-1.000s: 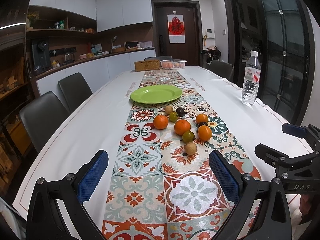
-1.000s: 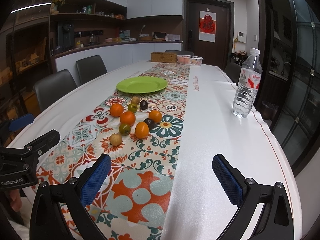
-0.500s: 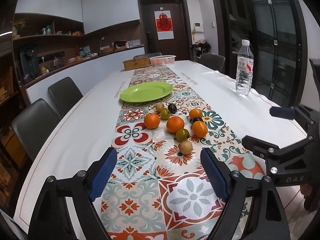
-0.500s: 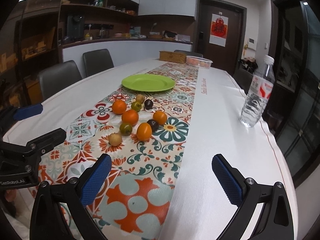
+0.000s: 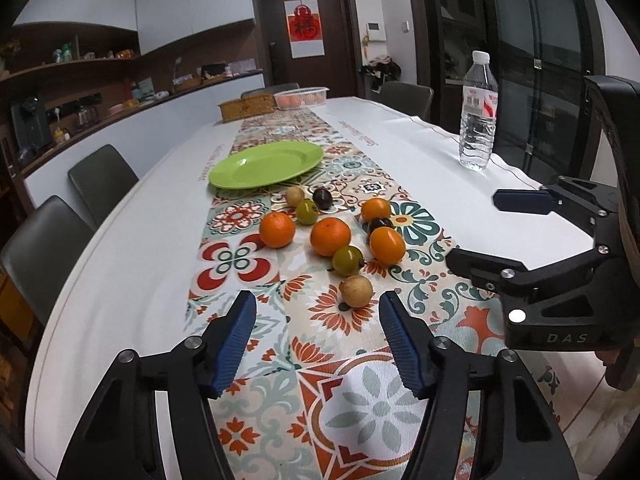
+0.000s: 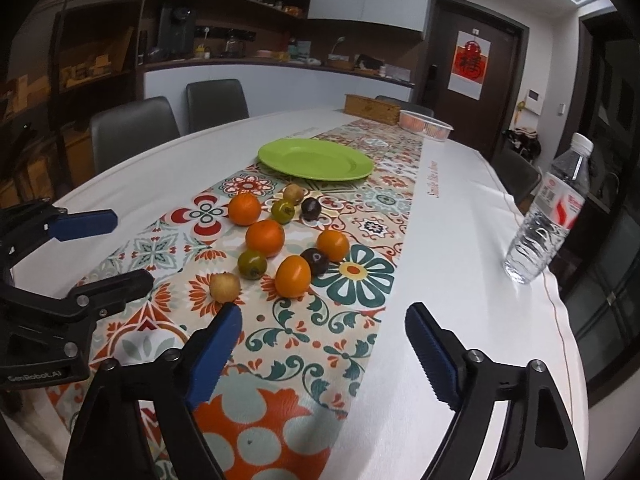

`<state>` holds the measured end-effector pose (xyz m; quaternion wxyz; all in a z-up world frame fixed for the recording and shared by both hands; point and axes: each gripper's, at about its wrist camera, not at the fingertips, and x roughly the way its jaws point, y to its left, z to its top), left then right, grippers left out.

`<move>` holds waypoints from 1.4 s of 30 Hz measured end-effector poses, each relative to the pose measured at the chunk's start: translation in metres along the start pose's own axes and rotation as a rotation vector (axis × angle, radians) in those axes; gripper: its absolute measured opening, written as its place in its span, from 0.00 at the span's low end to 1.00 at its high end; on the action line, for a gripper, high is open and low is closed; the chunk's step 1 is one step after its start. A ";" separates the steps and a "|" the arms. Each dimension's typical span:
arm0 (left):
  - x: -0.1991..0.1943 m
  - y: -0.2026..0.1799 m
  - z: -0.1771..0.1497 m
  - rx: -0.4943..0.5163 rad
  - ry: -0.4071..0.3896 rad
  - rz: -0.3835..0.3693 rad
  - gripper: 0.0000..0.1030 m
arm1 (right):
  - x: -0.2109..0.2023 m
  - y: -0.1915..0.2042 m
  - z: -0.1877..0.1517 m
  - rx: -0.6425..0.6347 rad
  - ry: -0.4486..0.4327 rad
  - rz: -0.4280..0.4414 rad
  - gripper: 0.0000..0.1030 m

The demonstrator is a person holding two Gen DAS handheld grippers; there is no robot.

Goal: Organize fruits
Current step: 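Grasp the brown round fruit with the left tool while the right tool grasps a tangerine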

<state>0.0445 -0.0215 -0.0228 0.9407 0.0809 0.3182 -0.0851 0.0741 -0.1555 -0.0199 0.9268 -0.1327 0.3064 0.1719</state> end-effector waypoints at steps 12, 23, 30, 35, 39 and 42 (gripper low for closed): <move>0.036 0.000 0.010 -0.006 0.101 -0.107 0.48 | 0.038 -0.001 0.009 0.012 0.088 0.095 0.62; 0.065 0.000 0.013 -0.029 0.193 -0.184 0.39 | 0.068 -0.003 0.016 0.016 0.151 0.168 0.51; 0.074 0.000 0.016 -0.034 0.223 -0.210 0.36 | 0.078 -0.003 0.018 0.014 0.179 0.191 0.47; 0.083 0.004 0.019 -0.050 0.245 -0.228 0.35 | 0.086 -0.003 0.022 0.004 0.193 0.201 0.44; 0.088 0.006 0.020 -0.061 0.260 -0.237 0.25 | 0.093 -0.003 0.024 0.007 0.207 0.209 0.44; 0.086 0.009 0.021 -0.075 0.255 -0.235 0.25 | 0.096 -0.004 0.025 0.014 0.216 0.220 0.41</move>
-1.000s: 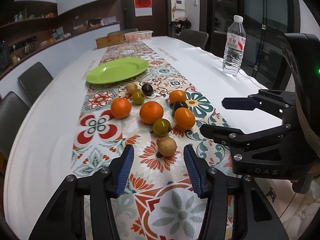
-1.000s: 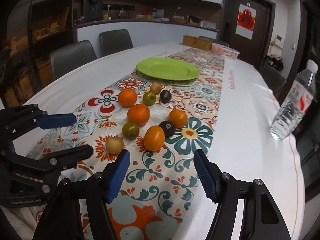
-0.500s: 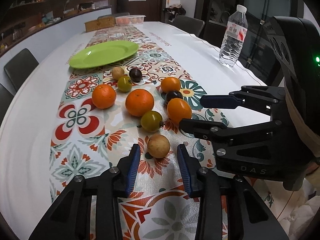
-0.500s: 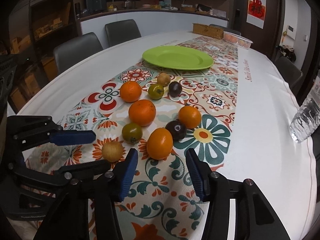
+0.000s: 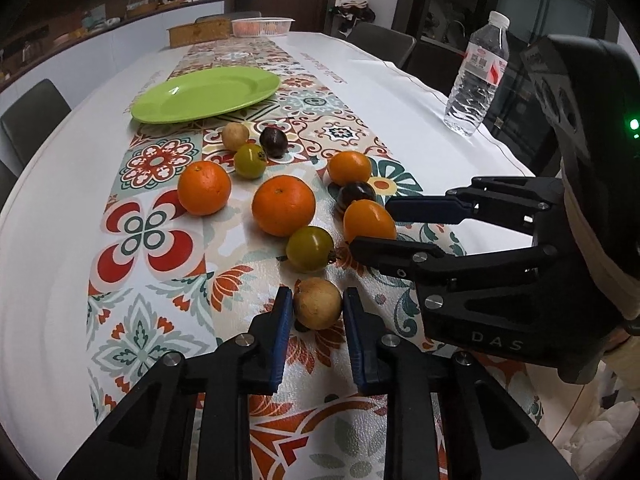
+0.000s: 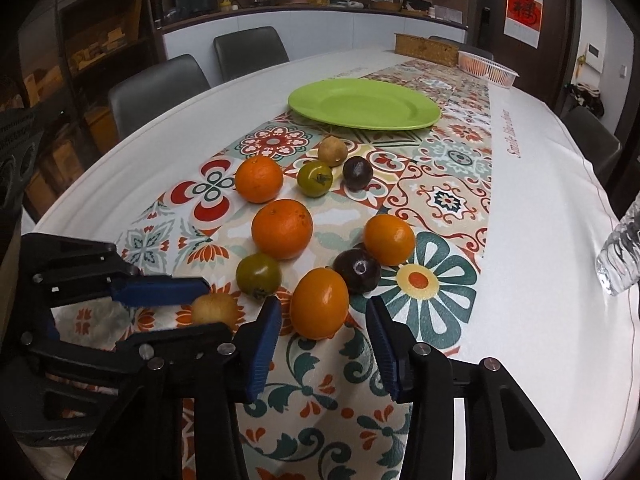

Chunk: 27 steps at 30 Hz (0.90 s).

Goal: Organize fruits
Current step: 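Grasp the brown round fruit with the left tool while the right tool grasps a tangerine, then carry both fruits to the green plate and open both tools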

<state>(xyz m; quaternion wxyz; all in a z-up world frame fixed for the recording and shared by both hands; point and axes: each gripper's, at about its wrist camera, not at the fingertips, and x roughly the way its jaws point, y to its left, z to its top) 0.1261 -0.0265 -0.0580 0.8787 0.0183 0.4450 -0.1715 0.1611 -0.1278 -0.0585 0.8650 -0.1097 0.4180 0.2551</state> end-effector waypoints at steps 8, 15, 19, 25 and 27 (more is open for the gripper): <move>-0.010 0.008 0.003 -0.028 -0.026 0.030 0.25 | 0.007 0.001 0.002 0.012 0.017 0.015 0.32; -0.020 0.014 0.005 -0.052 -0.055 0.053 0.25 | 0.001 0.002 0.001 0.021 0.008 0.003 0.31; -0.028 0.015 0.007 -0.056 -0.079 0.062 0.25 | -0.011 0.001 0.002 0.049 -0.015 0.010 0.31; -0.040 0.013 0.015 -0.038 -0.125 0.087 0.25 | -0.026 0.003 0.009 0.065 -0.049 0.026 0.31; -0.044 0.014 0.020 -0.039 -0.141 0.093 0.25 | -0.030 0.004 0.013 0.061 -0.064 0.026 0.31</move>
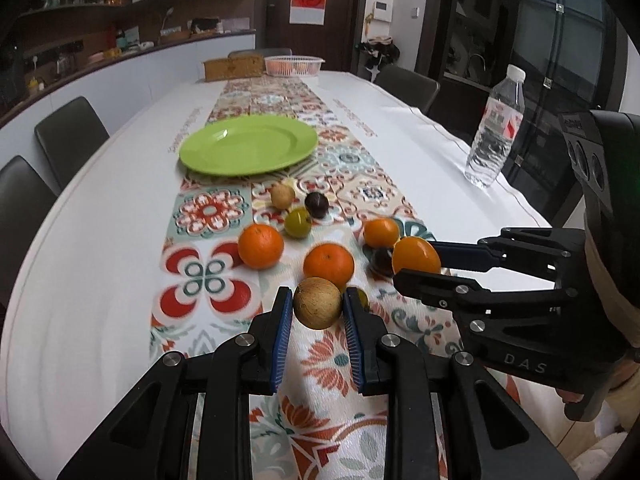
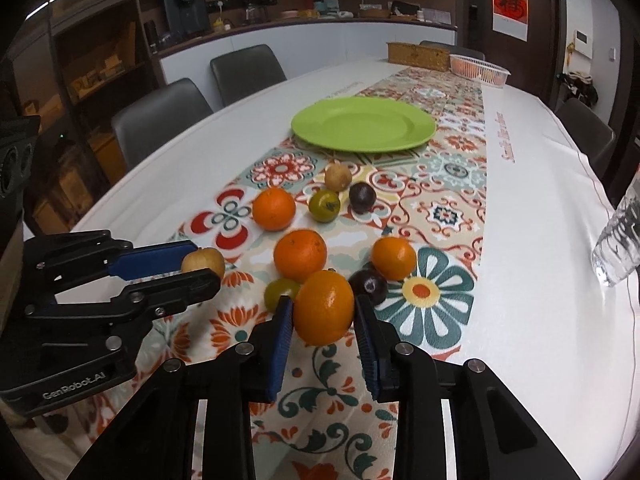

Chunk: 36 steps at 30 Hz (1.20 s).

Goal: Organize fruits
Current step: 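Carry both fruits to the green plate and open both tools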

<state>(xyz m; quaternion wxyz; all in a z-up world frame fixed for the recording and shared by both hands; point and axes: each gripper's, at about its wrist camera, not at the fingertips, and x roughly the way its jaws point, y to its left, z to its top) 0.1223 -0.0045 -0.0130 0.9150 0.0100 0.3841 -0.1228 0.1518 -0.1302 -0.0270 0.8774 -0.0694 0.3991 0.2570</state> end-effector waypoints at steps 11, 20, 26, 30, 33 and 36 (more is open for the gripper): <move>0.003 0.013 0.040 0.024 -0.067 0.049 0.25 | -0.006 -0.009 0.040 -0.002 -0.079 0.006 0.31; 0.031 0.038 0.083 0.015 -0.052 0.037 0.25 | 0.016 -0.021 0.086 -0.024 -0.092 -0.007 0.31; 0.055 0.058 0.109 0.011 -0.037 0.035 0.25 | 0.039 -0.030 0.117 -0.035 -0.070 -0.012 0.31; 0.072 0.069 0.122 0.015 -0.026 0.046 0.25 | 0.058 -0.035 0.134 -0.034 -0.033 0.000 0.31; 0.088 0.078 0.132 0.004 -0.006 0.048 0.25 | 0.078 -0.042 0.146 -0.021 0.001 0.015 0.31; 0.109 0.088 0.140 -0.020 0.033 0.036 0.25 | 0.095 -0.047 0.157 -0.017 0.027 0.006 0.31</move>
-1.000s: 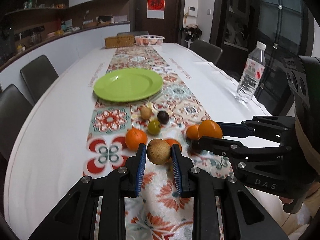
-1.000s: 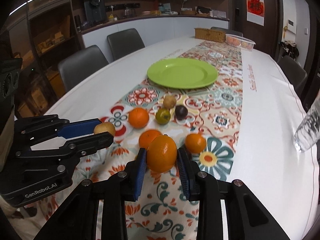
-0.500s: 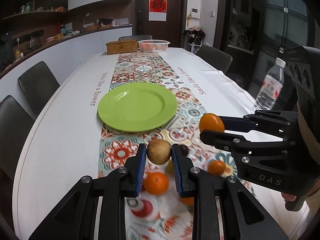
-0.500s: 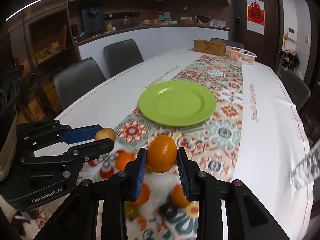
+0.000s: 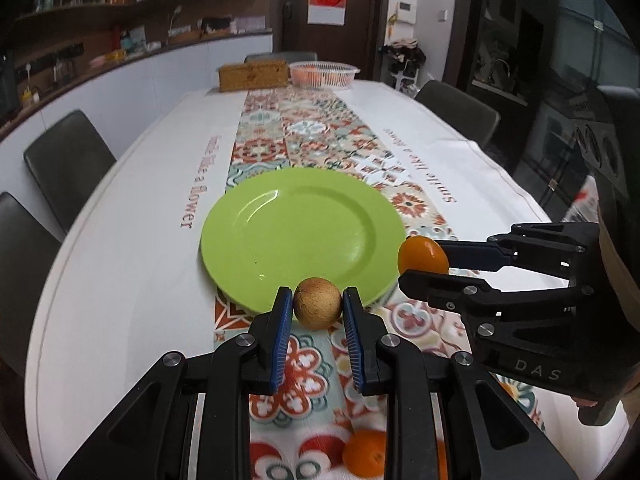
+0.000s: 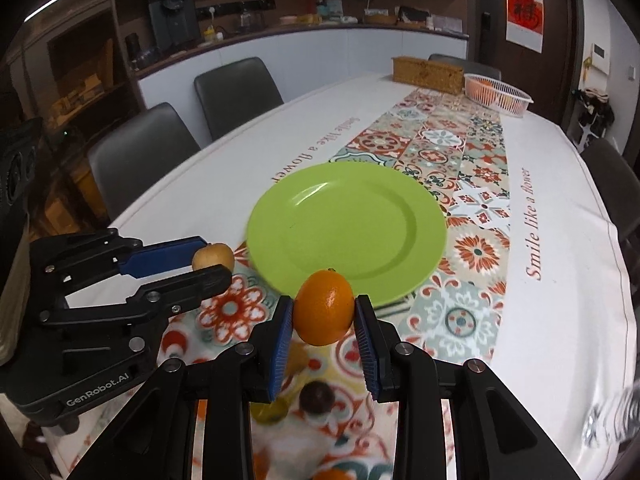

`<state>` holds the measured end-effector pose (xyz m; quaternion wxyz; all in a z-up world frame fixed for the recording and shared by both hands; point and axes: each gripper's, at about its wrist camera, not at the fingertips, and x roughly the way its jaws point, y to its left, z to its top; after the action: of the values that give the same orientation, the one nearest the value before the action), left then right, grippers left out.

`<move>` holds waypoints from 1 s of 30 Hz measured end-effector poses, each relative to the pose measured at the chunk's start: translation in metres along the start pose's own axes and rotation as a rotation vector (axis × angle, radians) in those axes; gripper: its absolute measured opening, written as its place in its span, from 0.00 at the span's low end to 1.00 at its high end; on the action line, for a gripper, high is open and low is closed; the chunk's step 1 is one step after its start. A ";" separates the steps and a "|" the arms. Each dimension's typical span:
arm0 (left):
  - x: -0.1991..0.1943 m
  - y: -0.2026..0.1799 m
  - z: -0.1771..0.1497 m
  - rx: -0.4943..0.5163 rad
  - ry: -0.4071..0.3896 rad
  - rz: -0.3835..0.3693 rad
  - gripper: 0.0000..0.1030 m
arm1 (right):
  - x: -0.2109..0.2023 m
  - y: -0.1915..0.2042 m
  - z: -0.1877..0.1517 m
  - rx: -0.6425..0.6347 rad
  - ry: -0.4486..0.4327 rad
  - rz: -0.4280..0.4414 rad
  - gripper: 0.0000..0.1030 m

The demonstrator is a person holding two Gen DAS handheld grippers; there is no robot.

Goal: Organize fruits
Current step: 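Carry both fruits to the green plate and open both tools, then withdraw both tools from the plate back toward the fruits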

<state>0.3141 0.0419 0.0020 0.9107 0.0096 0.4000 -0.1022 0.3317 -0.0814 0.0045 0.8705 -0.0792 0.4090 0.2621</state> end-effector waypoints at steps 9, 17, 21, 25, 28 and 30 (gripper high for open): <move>0.047 0.021 0.014 -0.057 0.102 -0.029 0.25 | 0.044 -0.018 0.020 0.061 0.067 -0.003 0.31; 0.055 0.027 0.017 -0.073 0.108 -0.024 0.31 | 0.066 -0.027 0.026 0.101 0.097 -0.010 0.32; 0.046 0.028 0.018 -0.056 0.081 0.004 0.38 | 0.060 -0.029 0.026 0.118 0.081 -0.022 0.37; 0.027 0.026 0.014 -0.061 0.049 0.033 0.38 | 0.045 -0.029 0.023 0.120 0.056 -0.040 0.38; 0.008 0.022 0.009 -0.062 0.016 0.043 0.43 | 0.026 -0.027 0.017 0.114 0.024 -0.046 0.38; -0.006 0.016 0.006 -0.048 -0.011 0.063 0.46 | 0.011 -0.022 0.011 0.106 0.002 -0.052 0.38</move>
<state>0.3178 0.0578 0.0094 0.9157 -0.0003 0.3967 -0.0638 0.3560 -0.0917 0.0015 0.8795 -0.0440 0.4211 0.2174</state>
